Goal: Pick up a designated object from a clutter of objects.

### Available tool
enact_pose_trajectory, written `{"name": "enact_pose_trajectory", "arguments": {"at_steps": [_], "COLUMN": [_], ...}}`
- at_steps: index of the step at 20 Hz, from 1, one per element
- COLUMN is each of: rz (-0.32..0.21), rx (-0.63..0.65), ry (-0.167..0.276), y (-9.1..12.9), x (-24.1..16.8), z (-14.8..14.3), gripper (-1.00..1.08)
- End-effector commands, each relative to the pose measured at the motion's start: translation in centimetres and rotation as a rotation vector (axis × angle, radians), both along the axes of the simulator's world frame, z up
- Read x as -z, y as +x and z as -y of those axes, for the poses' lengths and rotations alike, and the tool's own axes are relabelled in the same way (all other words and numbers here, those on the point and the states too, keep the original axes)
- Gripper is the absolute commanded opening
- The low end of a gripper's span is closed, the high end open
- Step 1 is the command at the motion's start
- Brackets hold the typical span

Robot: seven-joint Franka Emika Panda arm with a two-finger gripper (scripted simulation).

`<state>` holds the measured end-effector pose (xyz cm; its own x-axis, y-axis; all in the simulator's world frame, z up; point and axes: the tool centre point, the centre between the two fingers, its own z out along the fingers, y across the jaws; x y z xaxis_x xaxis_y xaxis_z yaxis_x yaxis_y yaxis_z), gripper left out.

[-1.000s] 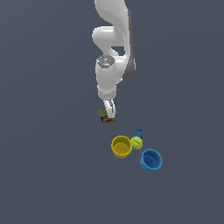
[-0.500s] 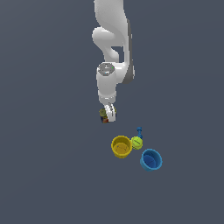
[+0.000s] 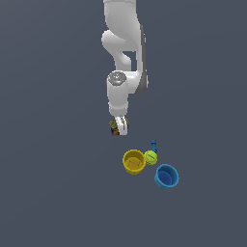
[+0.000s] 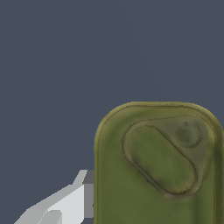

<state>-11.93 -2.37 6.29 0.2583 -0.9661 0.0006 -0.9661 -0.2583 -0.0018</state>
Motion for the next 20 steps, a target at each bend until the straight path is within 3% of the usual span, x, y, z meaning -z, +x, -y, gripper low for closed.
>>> {"name": "enact_pose_trajectory", "arguments": {"at_steps": [1,11,20], "rz": [-0.002,0.000,0.000], "rx": [0.001,0.000,0.000], "ry": [0.000,0.000,-0.001], "y": [-0.1,0.2,1.9], "x": [0.1,-0.5,-3.7], "z": [0.0,-0.4,-3.0], "gripper": [-1.00,-1.00,-1.00]}}
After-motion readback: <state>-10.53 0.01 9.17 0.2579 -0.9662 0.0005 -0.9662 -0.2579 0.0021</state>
